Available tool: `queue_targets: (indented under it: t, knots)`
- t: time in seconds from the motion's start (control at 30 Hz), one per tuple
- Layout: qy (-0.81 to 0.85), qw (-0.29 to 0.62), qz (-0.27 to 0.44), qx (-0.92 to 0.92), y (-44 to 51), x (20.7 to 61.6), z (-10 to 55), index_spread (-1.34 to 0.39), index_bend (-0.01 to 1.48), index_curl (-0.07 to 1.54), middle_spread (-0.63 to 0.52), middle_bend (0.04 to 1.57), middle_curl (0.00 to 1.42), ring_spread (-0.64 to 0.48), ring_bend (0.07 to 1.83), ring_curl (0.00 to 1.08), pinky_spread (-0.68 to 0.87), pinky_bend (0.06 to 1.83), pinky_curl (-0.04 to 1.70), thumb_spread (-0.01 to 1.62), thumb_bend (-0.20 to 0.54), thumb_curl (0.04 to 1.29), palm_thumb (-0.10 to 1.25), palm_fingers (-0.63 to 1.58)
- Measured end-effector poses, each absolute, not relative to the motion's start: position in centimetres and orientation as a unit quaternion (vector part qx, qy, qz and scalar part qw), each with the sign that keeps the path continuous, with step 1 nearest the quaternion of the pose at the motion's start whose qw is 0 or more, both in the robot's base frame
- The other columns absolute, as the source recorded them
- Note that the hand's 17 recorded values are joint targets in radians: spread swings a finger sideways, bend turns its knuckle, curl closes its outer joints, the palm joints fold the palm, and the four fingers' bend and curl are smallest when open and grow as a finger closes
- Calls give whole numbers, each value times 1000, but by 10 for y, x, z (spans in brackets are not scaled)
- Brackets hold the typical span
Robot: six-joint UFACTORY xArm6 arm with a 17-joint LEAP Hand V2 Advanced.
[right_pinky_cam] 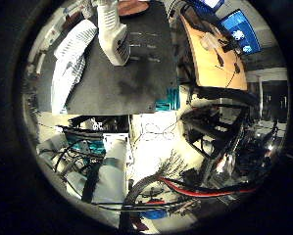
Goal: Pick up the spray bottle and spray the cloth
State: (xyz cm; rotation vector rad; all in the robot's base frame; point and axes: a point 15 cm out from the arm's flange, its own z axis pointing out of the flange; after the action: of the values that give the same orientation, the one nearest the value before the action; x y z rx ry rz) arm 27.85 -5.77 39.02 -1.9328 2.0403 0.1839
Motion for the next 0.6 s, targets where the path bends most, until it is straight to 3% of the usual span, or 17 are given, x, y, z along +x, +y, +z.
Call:
queue_targets:
  t: [0.6]
  knots:
    - [743,267,74,-609,-110,288,390,-275,164,304,-13,270,368,134,202,232,380,238,291,1136,-19,323,697,309]
